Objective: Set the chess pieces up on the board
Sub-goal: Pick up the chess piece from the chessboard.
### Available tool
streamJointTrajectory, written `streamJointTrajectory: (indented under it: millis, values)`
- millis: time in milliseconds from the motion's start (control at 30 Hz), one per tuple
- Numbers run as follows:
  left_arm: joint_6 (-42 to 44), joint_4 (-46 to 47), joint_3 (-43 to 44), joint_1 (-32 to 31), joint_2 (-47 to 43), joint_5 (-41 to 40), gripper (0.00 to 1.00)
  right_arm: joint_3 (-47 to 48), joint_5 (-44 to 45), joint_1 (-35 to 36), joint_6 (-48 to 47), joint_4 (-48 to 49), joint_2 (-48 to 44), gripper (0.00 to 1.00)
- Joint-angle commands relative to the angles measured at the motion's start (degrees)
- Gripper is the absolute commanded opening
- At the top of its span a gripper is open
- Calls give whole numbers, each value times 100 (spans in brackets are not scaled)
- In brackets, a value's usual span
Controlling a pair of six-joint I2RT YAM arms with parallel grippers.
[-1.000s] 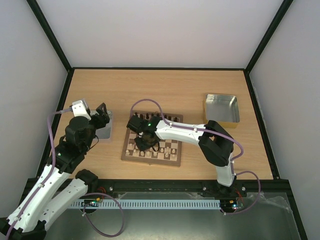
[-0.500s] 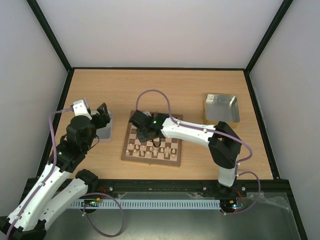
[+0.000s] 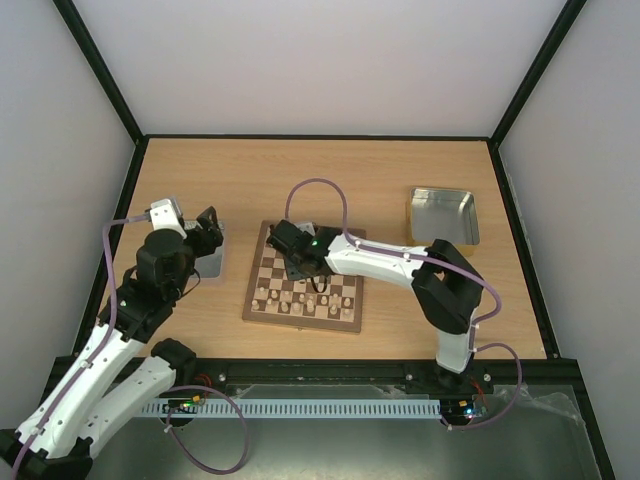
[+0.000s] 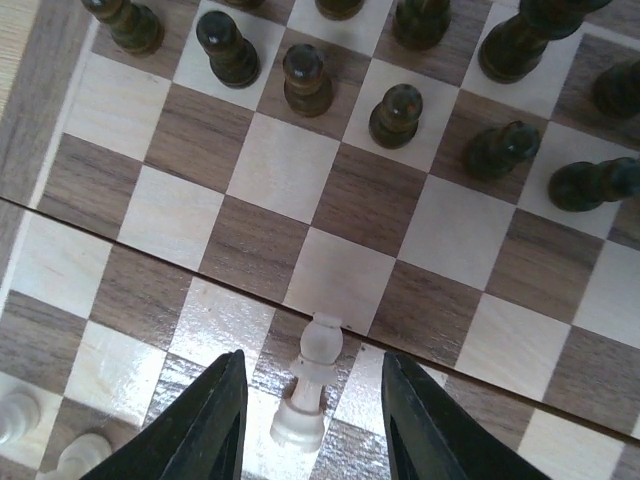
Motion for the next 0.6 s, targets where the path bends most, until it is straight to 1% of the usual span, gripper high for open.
streamJointTrajectory:
  millis: [0, 167, 400, 567]
  values:
    - [-22, 4, -70, 48, 23, 3, 81, 51, 147, 19, -39, 56, 264, 36]
    - [-21, 14, -71, 57, 52, 34, 81, 136, 297, 11, -30, 25, 448, 32]
    - [-19, 22, -80, 75, 80, 66, 81, 50, -79, 1, 45, 150, 584, 19]
    - [-22, 13, -87, 75, 139, 72, 81, -148, -206, -23, 246, 389, 582, 17]
